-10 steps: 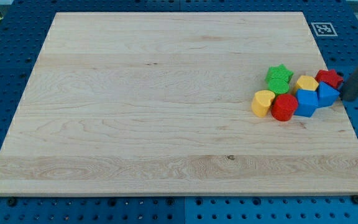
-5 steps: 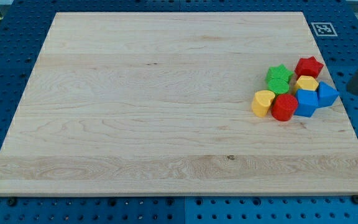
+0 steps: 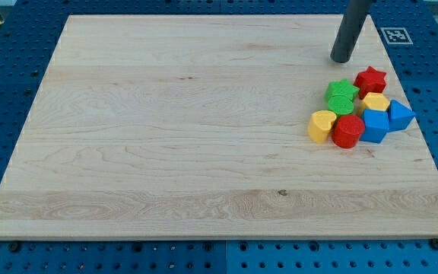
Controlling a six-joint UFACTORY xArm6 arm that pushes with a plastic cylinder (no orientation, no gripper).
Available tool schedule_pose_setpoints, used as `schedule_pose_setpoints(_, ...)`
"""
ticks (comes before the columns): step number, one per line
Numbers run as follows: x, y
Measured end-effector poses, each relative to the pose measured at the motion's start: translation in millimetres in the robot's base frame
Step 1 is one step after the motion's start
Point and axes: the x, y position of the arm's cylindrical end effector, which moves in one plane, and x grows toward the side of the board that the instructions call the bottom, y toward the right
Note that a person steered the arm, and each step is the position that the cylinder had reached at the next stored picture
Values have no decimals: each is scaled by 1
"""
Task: Move the red star to the top of the green star
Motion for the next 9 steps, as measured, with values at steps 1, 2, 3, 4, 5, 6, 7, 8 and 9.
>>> schedule_pose_setpoints(1, 22, 51)
schedule_pose_setpoints(2, 65, 74)
schedule_pose_setpoints(3, 89, 73)
schedule_pose_setpoints(4, 89, 41)
schedule_pose_setpoints(5, 83, -16)
schedule_pose_setpoints(6, 65, -43)
schedule_pose_setpoints(7, 61, -7)
schedule_pose_setpoints(8, 52, 46)
schedule_pose_setpoints(9, 24, 67)
